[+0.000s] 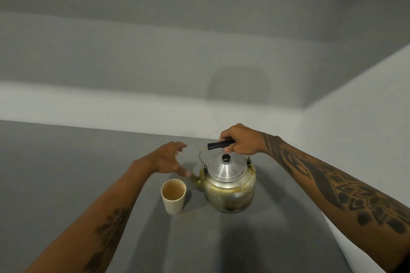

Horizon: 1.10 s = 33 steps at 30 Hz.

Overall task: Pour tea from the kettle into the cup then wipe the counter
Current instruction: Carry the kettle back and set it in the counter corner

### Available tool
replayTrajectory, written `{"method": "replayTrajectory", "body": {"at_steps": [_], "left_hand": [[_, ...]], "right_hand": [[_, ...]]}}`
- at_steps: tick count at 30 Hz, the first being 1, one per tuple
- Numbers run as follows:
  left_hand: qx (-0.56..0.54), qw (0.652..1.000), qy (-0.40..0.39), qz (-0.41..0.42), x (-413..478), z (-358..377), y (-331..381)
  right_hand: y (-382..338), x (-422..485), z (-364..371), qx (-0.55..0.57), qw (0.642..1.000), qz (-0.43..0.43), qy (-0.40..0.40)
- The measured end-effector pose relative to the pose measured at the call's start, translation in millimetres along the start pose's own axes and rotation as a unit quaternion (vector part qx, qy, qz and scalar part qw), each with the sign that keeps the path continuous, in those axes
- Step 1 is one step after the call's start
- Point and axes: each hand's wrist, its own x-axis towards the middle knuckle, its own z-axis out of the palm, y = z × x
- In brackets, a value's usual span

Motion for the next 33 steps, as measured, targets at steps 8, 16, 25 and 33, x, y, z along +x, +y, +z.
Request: {"method": "replayTrajectory", "body": {"at_steps": [8,16,25,33], "left_hand": [[0.111,0.990,-0.027,0.077,43.1,-39.2,124.9],[0.120,0.986,-0.004,0.113,85.8,-31.5,186.4],[0.086,0.985,-0.011,0.146,150.1,-2.4,240.6],[0.070,0.988,-0.021,0.136,225.6,29.8,276.9]], "right_hand": [[9.1,-5.0,-20.9,-0.017,0.998,0.023,0.060],[57.5,-28.0,-39.6,-0.010,0.990,0.077,0.115],[138.8,-44.1,-63.6,-0.016,0.987,0.123,0.104],[220.0,-34.7,-73.4,-0.016,0.985,0.157,0.075]]}}
